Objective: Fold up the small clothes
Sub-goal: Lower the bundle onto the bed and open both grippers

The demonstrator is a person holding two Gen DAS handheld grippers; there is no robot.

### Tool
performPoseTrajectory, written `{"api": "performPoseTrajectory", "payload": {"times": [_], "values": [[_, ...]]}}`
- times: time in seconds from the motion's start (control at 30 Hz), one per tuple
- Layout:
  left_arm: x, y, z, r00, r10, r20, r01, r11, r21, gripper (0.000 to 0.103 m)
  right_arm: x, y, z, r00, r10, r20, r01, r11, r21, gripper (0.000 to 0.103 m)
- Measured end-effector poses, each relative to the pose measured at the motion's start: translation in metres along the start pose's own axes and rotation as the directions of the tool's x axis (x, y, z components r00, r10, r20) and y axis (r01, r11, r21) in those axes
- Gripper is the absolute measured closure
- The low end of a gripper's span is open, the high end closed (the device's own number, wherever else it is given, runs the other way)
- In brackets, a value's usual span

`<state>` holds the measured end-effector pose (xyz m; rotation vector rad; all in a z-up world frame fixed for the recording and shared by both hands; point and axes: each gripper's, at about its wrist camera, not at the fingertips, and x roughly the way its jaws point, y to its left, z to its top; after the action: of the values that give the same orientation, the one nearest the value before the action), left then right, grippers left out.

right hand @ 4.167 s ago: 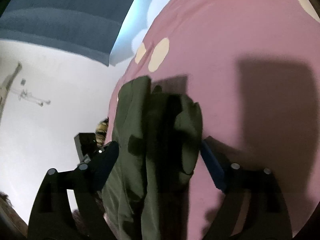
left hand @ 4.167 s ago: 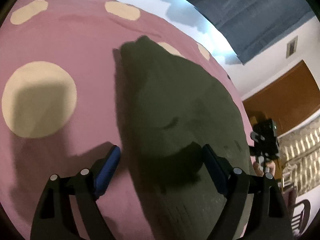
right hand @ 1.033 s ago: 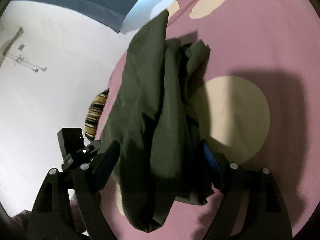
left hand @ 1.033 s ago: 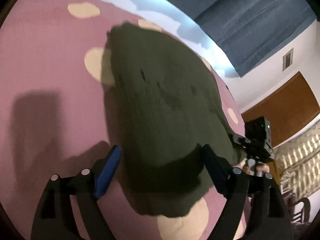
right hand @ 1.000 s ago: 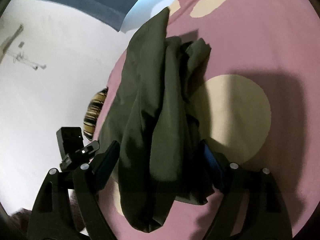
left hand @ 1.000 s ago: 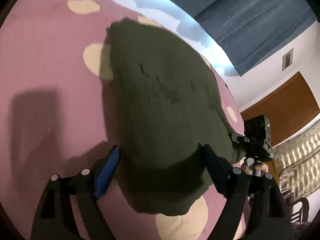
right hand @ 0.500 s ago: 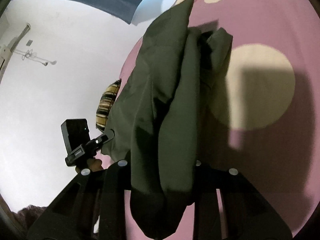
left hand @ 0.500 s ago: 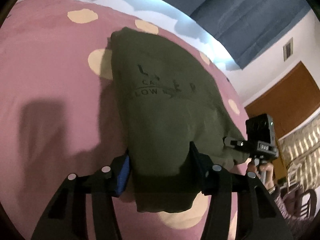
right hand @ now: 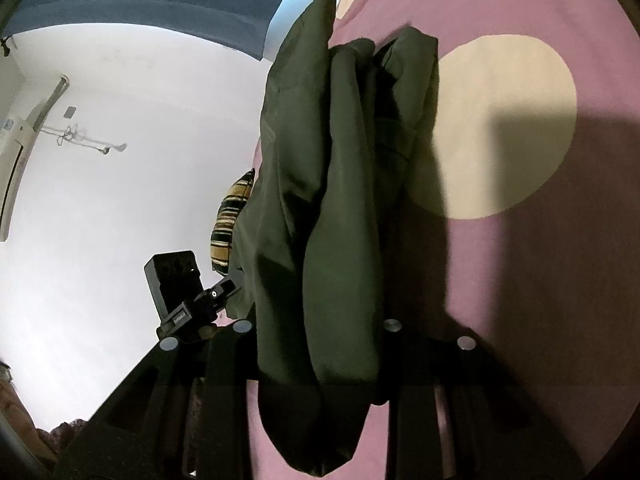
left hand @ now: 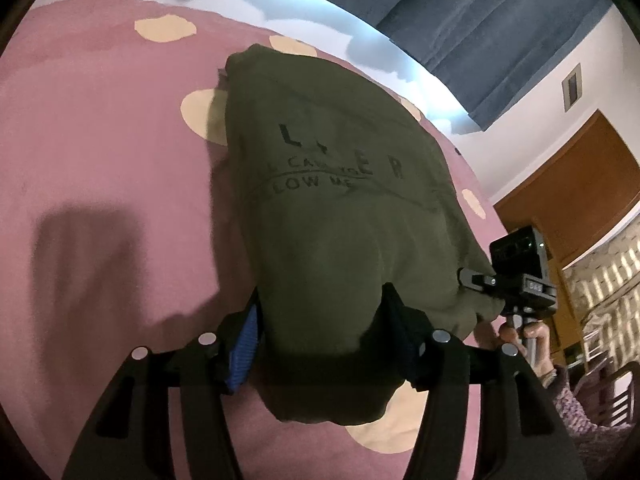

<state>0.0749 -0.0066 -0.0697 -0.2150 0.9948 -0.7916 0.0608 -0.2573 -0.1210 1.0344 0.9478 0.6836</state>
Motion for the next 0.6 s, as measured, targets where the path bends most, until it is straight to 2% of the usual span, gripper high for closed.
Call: {"api": "performPoseTrajectory", "payload": {"times": [0.17, 0.43, 0.6], "values": [[-0.007, -0.009, -0.004, 0.997, 0.072, 0.039, -0.075, 0.996, 0.056, 0.034, -0.016, -0.01, -0.008, 0.999, 0.014, 0.033, -0.014, 1.0, 0.019, 0.074], [-0.022, -0.01, -0.014, 0.989, 0.124, 0.082, -0.123, 0.992, -0.011, 0.027, -0.044, -0.012, -0.025, 0.993, 0.015, 0.116, -0.022, 0.998, 0.056, 0.064], [-0.036, -0.019, -0.025, 0.977, 0.182, 0.115, -0.181, 0.983, -0.026, 0.026, -0.068, -0.009, -0.044, 0.985, 0.0, 0.171, -0.011, 0.998, 0.064, 0.055]]}}
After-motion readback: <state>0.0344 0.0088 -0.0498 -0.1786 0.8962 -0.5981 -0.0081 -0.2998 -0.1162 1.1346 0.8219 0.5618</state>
